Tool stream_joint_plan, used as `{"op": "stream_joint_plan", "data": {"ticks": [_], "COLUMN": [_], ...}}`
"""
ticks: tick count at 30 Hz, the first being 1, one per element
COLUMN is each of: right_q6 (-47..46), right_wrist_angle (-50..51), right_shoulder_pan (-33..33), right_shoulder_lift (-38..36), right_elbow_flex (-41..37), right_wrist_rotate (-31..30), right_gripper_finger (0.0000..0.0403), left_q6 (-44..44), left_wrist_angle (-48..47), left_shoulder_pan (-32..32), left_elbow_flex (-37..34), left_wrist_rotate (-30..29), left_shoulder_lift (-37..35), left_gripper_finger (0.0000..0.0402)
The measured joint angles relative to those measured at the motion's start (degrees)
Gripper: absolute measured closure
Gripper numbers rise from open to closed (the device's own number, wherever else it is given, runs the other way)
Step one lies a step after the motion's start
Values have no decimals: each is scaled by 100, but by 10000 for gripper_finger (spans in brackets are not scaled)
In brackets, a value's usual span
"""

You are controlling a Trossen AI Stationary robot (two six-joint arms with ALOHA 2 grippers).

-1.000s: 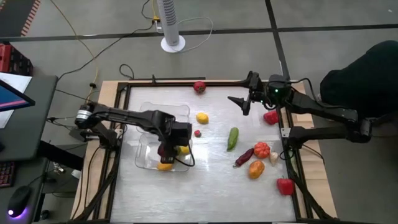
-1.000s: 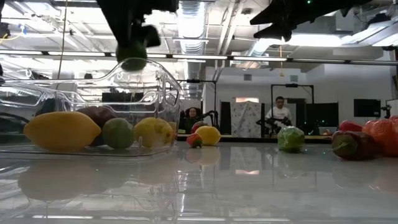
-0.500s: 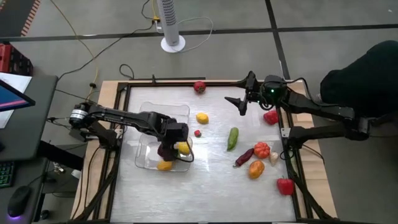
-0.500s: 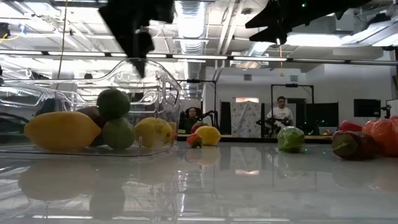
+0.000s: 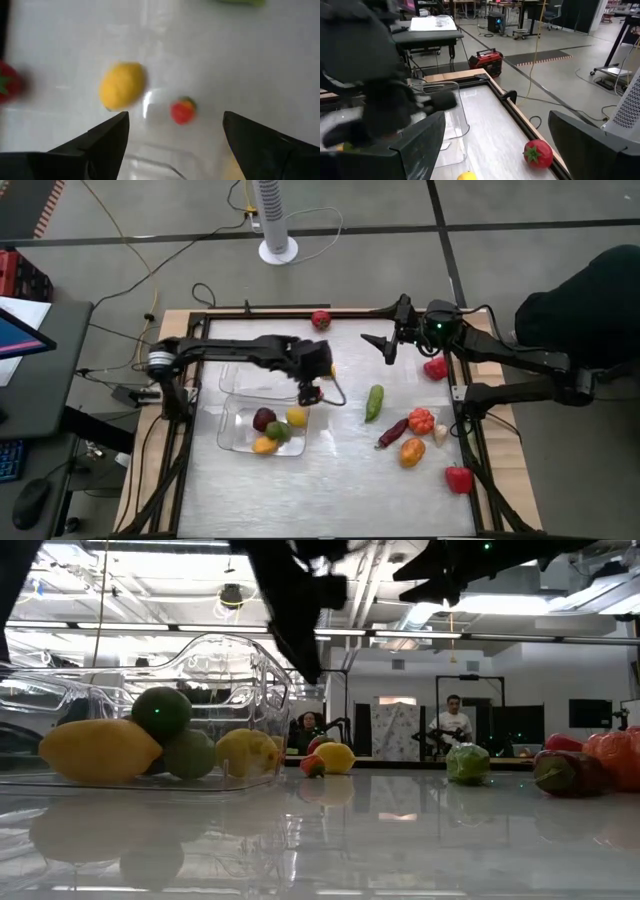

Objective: Sort produce into baskets
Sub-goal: Put the yellow lemon into the bottom transparent bin

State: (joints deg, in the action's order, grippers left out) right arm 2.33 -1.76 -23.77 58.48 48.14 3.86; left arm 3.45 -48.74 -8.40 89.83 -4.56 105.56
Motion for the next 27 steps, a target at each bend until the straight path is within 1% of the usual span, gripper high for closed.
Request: {"op": "stream_joint_plan", "data": {"ticks": [5,9,15,21,24,27], "right_q6": [81,209,225,227,227,227], "right_wrist_angle": [33,203,392,480,484,481], "right_shoulder_pan": [0,0,0,55,59,52], "right_shoulder_lift": [0,-47,-303,-460,-463,-451], "right_elbow_flex": [0,0,0,0,0,0], "right_wrist_rotate": [0,-44,-92,-96,-94,-94], "right_gripper_finger": [24,24,24,24,24,24], "left_q6": [644,969,1252,1350,1344,1331], "left_wrist_angle": [-23,-95,-461,-842,-948,-957], "left_shoulder_pan": [-284,-511,-825,-976,-977,-946], "left_elbow_flex": [693,1152,1806,1935,1932,1928], "left_wrist_rotate": [-349,-367,-317,49,-24,-195], "left_shoulder_lift": [734,1344,2113,2492,2504,2493], "left_gripper_finger": [97,97,97,97,105,128]}}
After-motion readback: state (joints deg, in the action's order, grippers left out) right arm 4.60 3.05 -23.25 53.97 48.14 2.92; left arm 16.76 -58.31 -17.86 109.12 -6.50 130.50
